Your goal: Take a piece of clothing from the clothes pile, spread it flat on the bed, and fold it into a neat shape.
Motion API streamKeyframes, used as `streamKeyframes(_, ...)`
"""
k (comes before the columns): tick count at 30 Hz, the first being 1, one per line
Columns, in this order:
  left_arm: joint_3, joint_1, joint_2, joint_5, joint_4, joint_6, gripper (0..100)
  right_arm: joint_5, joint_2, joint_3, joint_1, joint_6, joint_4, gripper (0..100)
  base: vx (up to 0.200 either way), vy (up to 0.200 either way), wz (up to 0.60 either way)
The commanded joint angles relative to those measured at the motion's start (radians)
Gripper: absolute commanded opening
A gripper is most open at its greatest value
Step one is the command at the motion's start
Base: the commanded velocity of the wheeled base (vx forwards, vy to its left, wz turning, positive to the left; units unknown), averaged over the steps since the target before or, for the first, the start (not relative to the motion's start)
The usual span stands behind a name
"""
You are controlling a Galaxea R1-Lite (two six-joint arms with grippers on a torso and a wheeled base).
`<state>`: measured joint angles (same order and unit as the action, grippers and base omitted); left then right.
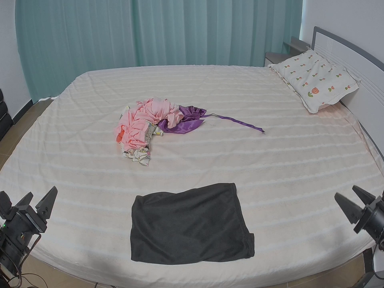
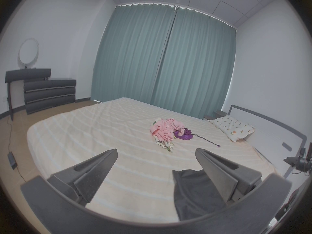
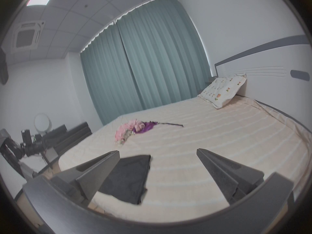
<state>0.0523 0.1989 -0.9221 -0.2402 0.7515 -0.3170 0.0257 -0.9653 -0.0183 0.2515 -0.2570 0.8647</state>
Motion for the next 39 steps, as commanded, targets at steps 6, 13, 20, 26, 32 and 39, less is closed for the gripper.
streamKeyframes(6, 0.020, -0.016, 0.546, -0.123, -0.455, 0.144, 100, 0.008, 0.715, 0.018, -0.067, 0.137, -0.665, 100, 0.000, 0.000, 0.00)
streamKeyframes(13, 0.018, -0.145, 0.721, -0.119, -0.603, 0.205, 100, 0.000, 0.866, 0.008, -0.120, 0.206, -0.829, 100, 0.000, 0.000, 0.00)
streamKeyframes(20, 0.004, -0.191, 0.870, -0.117, -0.696, 0.305, 100, -0.040, 0.866, 0.011, -0.135, 0.228, -0.823, 100, 0.000, 0.000, 0.00)
streamKeyframes(26, -0.020, -0.200, 0.922, -0.133, -0.663, 0.403, 100, -0.076, 0.898, -0.003, -0.222, 0.246, -0.863, 100, 0.000, 0.000, 0.00)
streamKeyframes(32, -0.052, -0.200, 0.922, -0.142, -0.681, 0.395, 100, -0.024, 0.965, -0.014, -0.247, 0.283, -0.889, 100, 0.000, 0.000, 0.00)
streamKeyframes(39, -0.052, -0.200, 0.922, -0.136, -0.684, 0.383, 100, 0.016, 0.965, -0.011, -0.248, 0.320, -0.886, 100, 0.000, 0.000, 0.00)
